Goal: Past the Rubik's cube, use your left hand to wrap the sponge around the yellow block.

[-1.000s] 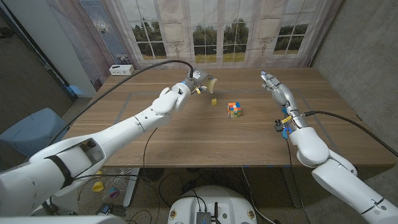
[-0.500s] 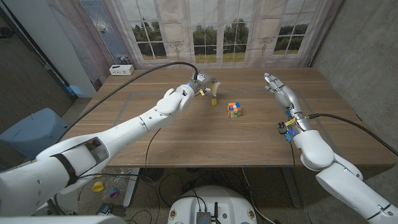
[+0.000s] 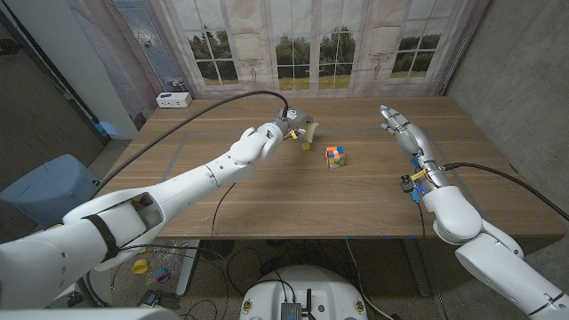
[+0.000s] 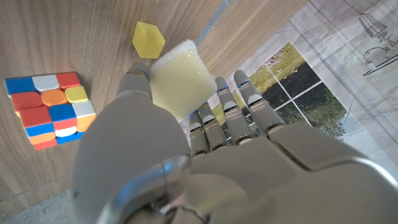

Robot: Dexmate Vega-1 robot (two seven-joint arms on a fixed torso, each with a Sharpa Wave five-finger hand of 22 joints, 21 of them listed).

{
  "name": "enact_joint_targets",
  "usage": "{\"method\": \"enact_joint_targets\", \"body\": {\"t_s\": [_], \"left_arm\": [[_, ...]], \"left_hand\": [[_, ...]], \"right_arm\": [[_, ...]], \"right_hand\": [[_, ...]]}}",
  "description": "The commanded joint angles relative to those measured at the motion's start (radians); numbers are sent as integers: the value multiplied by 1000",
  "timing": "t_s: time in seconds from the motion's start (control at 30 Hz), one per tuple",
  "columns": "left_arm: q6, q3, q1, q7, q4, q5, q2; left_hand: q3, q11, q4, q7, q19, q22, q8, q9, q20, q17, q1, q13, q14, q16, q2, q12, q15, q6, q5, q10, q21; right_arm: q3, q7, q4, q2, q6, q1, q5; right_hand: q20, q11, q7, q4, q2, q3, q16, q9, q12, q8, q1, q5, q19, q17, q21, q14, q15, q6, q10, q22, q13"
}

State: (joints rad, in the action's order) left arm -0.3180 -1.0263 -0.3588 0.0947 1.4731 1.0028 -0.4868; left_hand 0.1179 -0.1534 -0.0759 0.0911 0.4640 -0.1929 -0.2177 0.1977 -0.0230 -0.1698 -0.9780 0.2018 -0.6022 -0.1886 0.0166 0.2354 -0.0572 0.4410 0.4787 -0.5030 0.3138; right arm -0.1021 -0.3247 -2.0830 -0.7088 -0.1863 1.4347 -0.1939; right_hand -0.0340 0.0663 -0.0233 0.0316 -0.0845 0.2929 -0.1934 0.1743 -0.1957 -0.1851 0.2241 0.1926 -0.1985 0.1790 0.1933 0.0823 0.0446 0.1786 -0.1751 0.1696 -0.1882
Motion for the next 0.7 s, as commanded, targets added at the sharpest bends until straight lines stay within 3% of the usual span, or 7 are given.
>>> {"method": "enact_joint_targets", "body": {"t_s": [0.03, 0.7], "left_arm": [[4, -31, 25, 8, -63, -29, 33], [5, -84, 61, 19, -140, -75, 72]], "left_hand": [[-4, 0, 0, 2, 1, -5, 6, 4, 2, -3, -1, 3, 3, 3, -4, -3, -155, 10, -3, -6, -2], [-10, 2, 0, 1, 5, -5, 4, 4, 5, -2, -6, 3, -4, 1, -3, -3, -154, 22, -3, -17, -2]], "right_arm": [[7, 22, 20, -4, -4, -9, -12], [20, 18, 33, 5, -9, -3, -29]], "right_hand": [[-2, -2, -5, 8, -6, 3, 1, 5, -1, -2, -1, 0, -11, 6, 3, 6, 3, 4, -6, 4, -2], [-1, -4, -4, 7, -7, 3, 1, 5, 0, -2, -4, 0, -12, 6, 3, 6, 2, 3, -7, 4, -2]]}}
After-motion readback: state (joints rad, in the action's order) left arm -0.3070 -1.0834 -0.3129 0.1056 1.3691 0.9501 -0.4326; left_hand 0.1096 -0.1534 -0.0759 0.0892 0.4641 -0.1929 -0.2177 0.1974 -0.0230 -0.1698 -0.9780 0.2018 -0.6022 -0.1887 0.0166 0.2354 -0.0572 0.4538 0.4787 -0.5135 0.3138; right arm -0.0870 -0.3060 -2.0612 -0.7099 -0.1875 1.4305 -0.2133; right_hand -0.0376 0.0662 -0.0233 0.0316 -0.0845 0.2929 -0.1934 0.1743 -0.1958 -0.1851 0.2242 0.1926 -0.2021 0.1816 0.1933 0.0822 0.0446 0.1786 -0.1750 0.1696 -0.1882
